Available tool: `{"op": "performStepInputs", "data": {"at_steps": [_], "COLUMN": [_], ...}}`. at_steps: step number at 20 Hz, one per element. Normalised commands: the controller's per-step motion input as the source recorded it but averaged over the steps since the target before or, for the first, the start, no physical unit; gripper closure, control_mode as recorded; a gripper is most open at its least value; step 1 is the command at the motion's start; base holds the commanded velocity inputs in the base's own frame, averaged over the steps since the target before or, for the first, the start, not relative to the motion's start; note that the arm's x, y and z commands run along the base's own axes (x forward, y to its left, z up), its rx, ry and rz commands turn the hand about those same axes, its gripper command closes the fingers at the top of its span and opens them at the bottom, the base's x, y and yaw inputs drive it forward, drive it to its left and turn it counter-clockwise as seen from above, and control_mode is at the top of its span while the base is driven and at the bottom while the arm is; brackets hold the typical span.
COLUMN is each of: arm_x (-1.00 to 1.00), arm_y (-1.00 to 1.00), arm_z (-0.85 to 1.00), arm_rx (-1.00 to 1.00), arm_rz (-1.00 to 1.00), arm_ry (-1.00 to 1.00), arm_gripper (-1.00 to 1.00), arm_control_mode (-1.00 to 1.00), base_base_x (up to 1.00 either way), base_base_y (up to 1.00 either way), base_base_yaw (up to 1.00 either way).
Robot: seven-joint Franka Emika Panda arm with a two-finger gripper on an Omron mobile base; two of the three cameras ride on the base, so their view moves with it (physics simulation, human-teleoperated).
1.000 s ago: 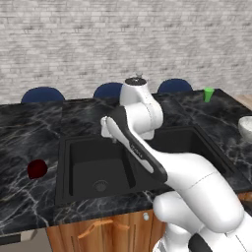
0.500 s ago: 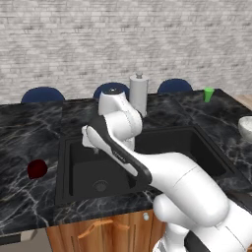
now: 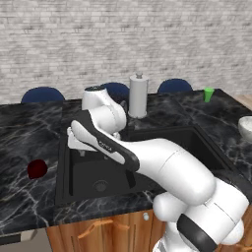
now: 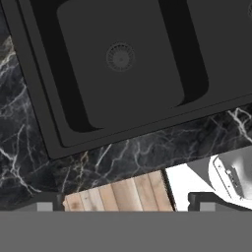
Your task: Pick the mug and place it in the sink. Pick the bowl and place it in the open cabinet and then close the cabinet.
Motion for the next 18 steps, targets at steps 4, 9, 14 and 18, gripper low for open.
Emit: {"op": "performStepInputs", "data": {"at_steps": [4,9,14,18], "arm_x": [0.0,0.0,0.0,0.06], "arm_y": [0.32,0.4,0.45,0.54], "arm_z": [-0.09,-0.1,-0.13,-0.24], "arm_rx": [0.0,0.0,0.0,0.01], "arm_rz": [0.0,0.0,0.0,0.0], "arm_ry": [0.0,0.0,0.0,0.0], "arm_gripper": [-1.0,-1.0,-1.0,-1.0], "arm_control_mode": [-1.0,-1.0,-1.0,-1.0], "base_base_x": [0.0,0.0,0.0,0.0], "base_base_y": [0.0,0.0,0.0,0.0], "base_base_yaw": [0.0,0.0,0.0,0.0]}}
